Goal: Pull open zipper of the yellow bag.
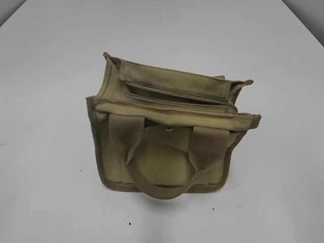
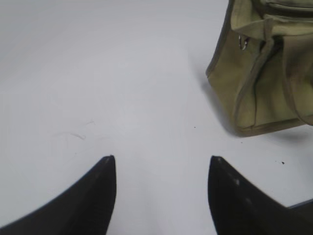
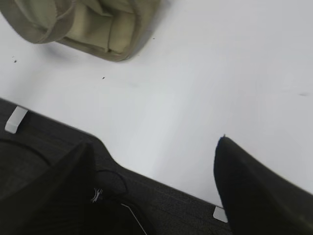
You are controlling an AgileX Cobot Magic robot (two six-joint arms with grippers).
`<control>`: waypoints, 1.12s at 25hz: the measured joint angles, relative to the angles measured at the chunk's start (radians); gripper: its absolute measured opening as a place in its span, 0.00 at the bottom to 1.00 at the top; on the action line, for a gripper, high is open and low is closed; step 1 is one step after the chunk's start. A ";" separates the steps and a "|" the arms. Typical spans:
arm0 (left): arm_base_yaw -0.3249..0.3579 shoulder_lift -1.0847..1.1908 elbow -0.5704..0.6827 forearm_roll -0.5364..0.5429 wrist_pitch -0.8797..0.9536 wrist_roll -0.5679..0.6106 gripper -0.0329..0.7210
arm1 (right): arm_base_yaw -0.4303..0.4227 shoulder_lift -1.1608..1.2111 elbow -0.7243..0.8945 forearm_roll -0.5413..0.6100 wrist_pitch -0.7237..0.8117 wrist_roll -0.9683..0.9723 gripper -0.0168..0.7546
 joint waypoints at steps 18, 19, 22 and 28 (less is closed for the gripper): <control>0.178 0.000 0.000 0.000 -0.001 0.000 0.65 | -0.255 -0.239 0.001 0.011 -0.002 -0.001 0.78; 0.178 0.000 0.000 0.000 -0.001 0.000 0.65 | -0.255 -0.239 0.001 0.017 -0.002 -0.001 0.78; 0.178 0.000 0.000 0.000 -0.001 0.000 0.65 | -0.255 -0.239 0.001 0.044 -0.002 -0.001 0.78; 0.178 0.000 0.000 0.000 -0.001 0.000 0.65 | -0.298 -0.239 0.001 0.108 -0.004 -0.002 0.78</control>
